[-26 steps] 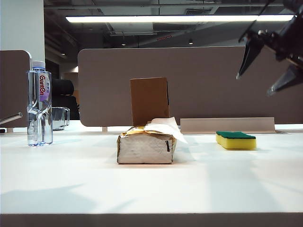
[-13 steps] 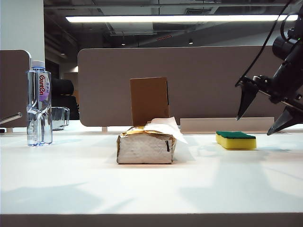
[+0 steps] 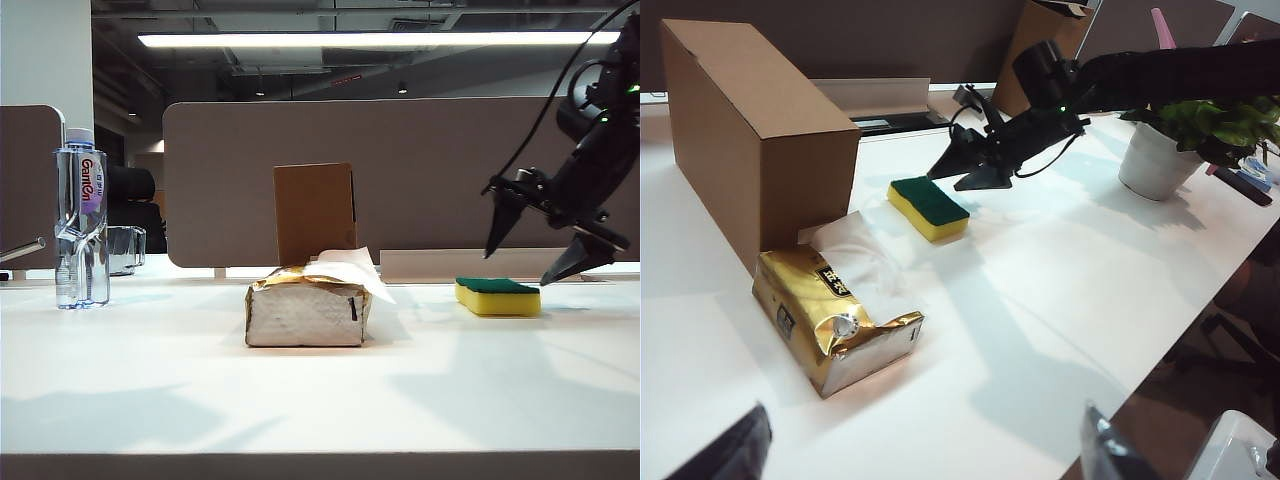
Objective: Move the sponge from right to left to wipe the table, avoiding obstacles on the table, and finally reaching the bottle of mineral water.
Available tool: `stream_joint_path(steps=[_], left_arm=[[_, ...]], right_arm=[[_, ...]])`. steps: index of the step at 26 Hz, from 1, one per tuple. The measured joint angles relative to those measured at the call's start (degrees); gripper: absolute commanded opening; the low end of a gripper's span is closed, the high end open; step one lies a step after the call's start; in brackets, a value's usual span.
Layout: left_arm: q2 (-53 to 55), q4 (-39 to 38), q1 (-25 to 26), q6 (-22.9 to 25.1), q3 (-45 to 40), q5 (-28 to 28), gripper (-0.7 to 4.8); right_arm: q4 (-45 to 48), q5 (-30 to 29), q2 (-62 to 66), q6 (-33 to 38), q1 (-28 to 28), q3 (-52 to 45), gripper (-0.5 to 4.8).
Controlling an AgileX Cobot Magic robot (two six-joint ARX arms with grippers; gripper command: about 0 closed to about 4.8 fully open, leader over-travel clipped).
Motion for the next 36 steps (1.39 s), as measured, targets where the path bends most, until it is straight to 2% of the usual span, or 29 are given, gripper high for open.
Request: stream_joint_path(steps=[17,18,20,24,25,30,31,32,36], left_arm=[[-0.02,0.00,0.00,0.00,0.00,-0.04,4.00],[0.00,0.00,0.00,0.00,0.00,-0.07,4.00],[0.00,0.00,0.00,0.00,0.00,-0.07,4.00],[0.00,0.02,0.00,0.17,0.00,-0.09,4.00],[0.02,0.04,0.00,0.24,0.00,-0.09,4.00],[0.11,0.04,0.00,0.42,0.00,-0.09,4.00],[0.09,0.04,0.00,0.42,0.00,-0.09,4.00],[0.11,0.04,0.00,0.39,0.00,-0.13,4.00],[0.09,0.04,0.00,0.42,0.00,-0.11,4.00]], right_arm=[[-2.14,4.22,2.16,-0.83,2.95,0.22,4.17],[-2.01,4.70,2.40,-0.87,2.93,0.24,4.10],[-1.36,4.92,2.89,-0.85,2.95,0.48,3.59],[-0.31,5.42,3.67,-1.05,2.95,0.85,3.51],[-0.09,5.46,3.78,-1.07,2.97,0.85,3.00],[0.31,5.90,4.28,-1.01,2.95,0.85,1.50],[0.28,5.81,4.31,-0.98,2.95,0.81,0.54],[0.28,5.64,4.39,-0.98,2.97,0.79,0.03],[0.11,6.64,4.37,-0.96,3.02,0.79,-0.06]])
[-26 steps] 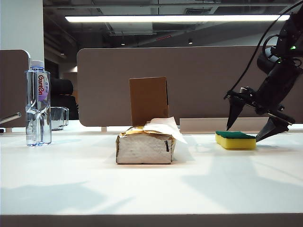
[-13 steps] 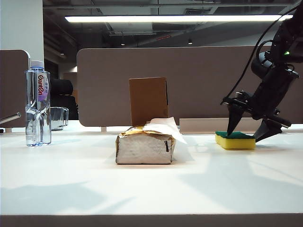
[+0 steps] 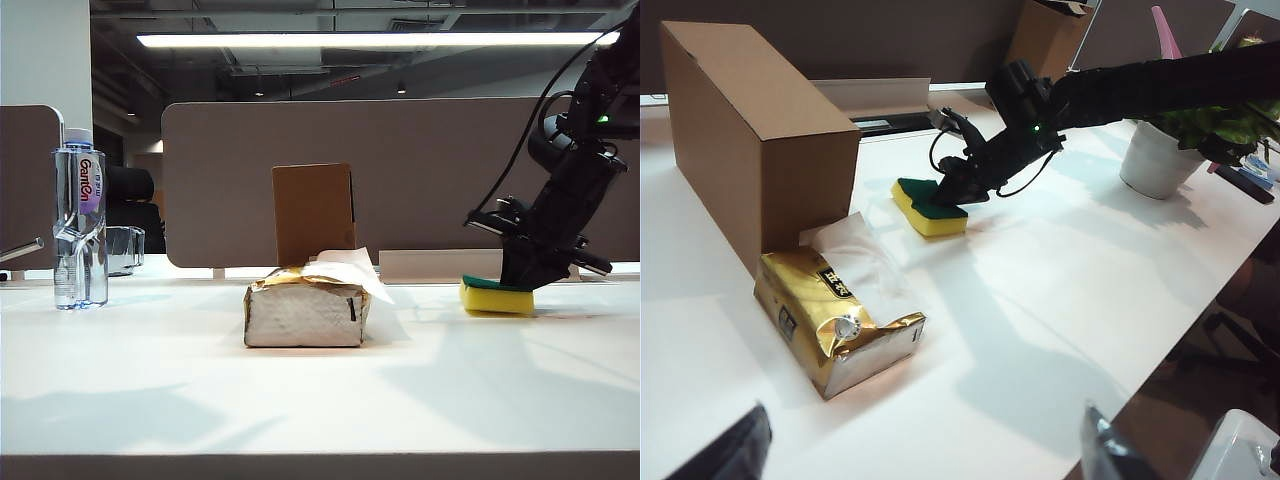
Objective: Move the sponge from right to left to wipe the table, avoiding obstacles on the table, and finally reaching the bottle of mineral water.
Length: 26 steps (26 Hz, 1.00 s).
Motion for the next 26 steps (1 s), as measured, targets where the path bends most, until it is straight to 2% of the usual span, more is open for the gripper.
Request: stream_joint_path(steps=[10,20,26], left_arm=[[0.00,0.02,0.00,0.00,0.00,0.00,4.00],[-0.04,0.02,0.00,0.00,0.00,0.00,4.00],[-0.09,0.02,0.00,0.00,0.00,0.00,4.00]], right_arm=[[-2.75,2.01,-0.15,-2.62,0.09,0.17,-0.06],[-8.31,0.70,-0.72,-4.68,-0.07,0.46,-0.06],[-9.01,0.83,-3.78,-5.49,-0.04,-3.63,-0.06]])
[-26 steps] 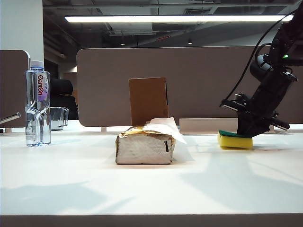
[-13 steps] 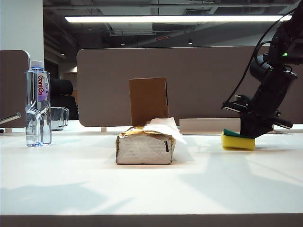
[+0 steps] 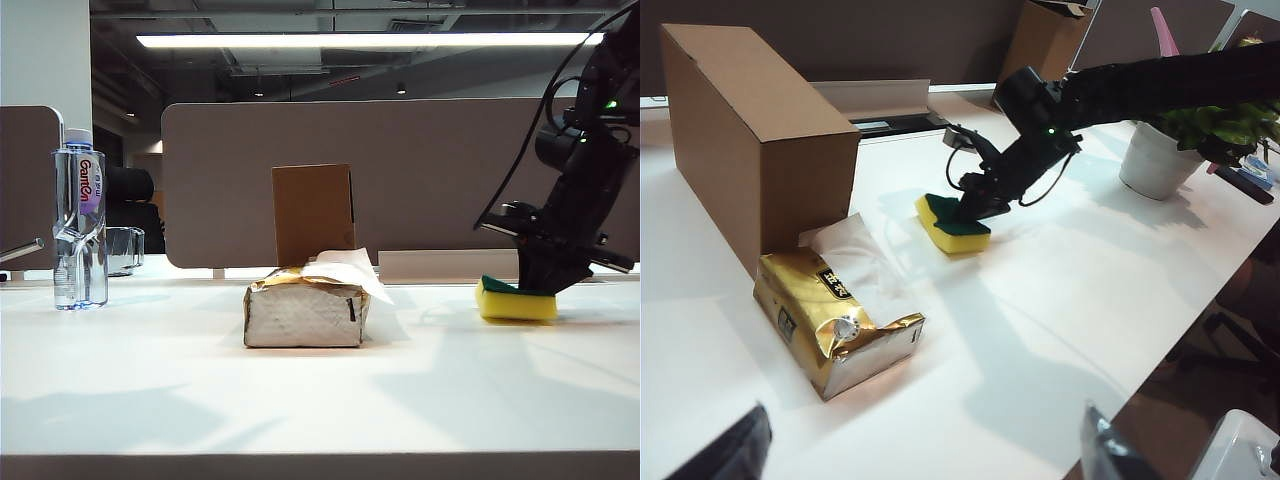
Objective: Move the sponge from right to left to wipe the table, avoiding obstacles on the table, and finally reaching the bottle of mineral water.
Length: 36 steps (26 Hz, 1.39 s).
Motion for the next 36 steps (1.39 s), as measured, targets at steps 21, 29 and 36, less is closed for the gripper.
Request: stream_joint_path(steps=[21,29,36], left_arm=[[-0.04,0.02,0.00,0.00,0.00,0.57,4.00],[-0.04,0.02,0.00,0.00,0.00,1.31,4.00],[-0.04,0.02,0.00,0.00,0.00,1.33,4.00]], right_arm=[[16.26,-0.13,-18.03,2.75,-0.02,-29.44,-0.06],[19.12,-1.14,-23.76,4.02,-0.04,-37.40,-0.06],[19.89,-1.20,-32.65,5.05,-0.04,-47.10,-0.06]])
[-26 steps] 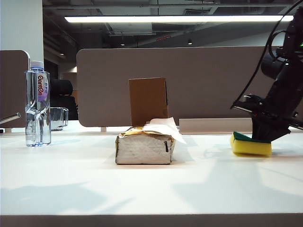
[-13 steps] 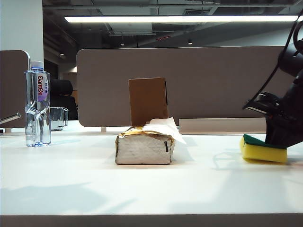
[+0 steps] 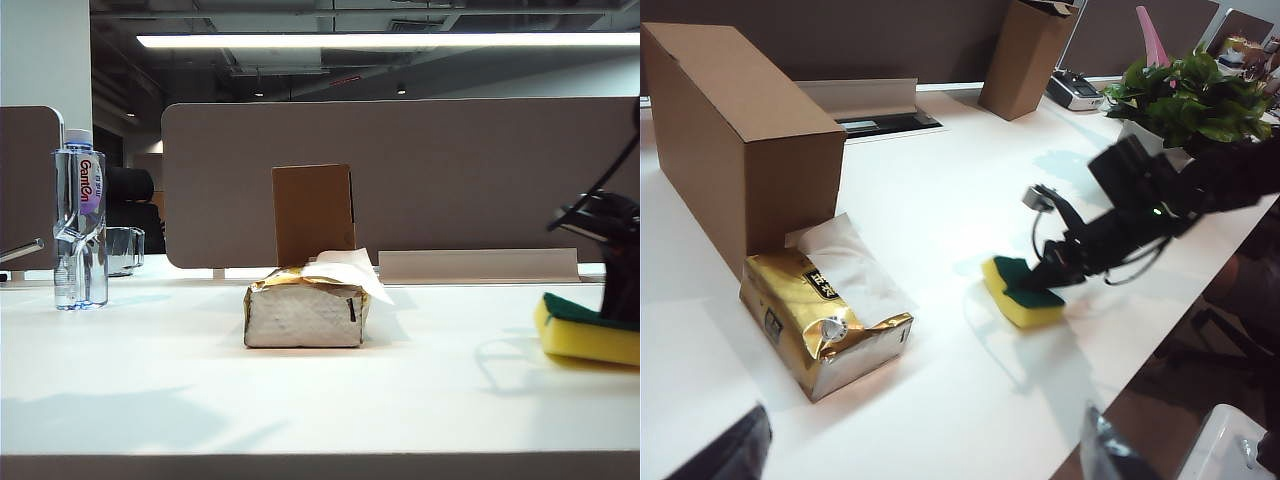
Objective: Move the sponge from right to left to wipe the table, avoiding obstacles on the table, and finally reaching the bottle of mineral water.
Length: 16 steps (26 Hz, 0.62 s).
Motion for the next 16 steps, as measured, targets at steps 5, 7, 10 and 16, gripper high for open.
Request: stream_joint_path(steps=[5,7,10,16], left_arm=[[0.00,0.00,0.00,0.00,0.00,0.00,4.00],[0.02,-0.02,0.00,0.00,0.00,0.00,4.00],[0.02,-0.02,0.00,0.00,0.00,0.02,4.00],[0.02,-0.02,0.00,0.00,0.00,0.15,4.00]], right_arm=[[-1.66,0.07,-6.47,1.16,0.02,-5.38,-0.06],[-2.40,0.13,-9.09,1.70,0.02,-7.56,-0.06],[-3.06,0.09,-10.86,1.92,0.02,-9.03,-0.06],[-2.73,0.09,-16.65,2.34,0.02,-14.01,-0.06]])
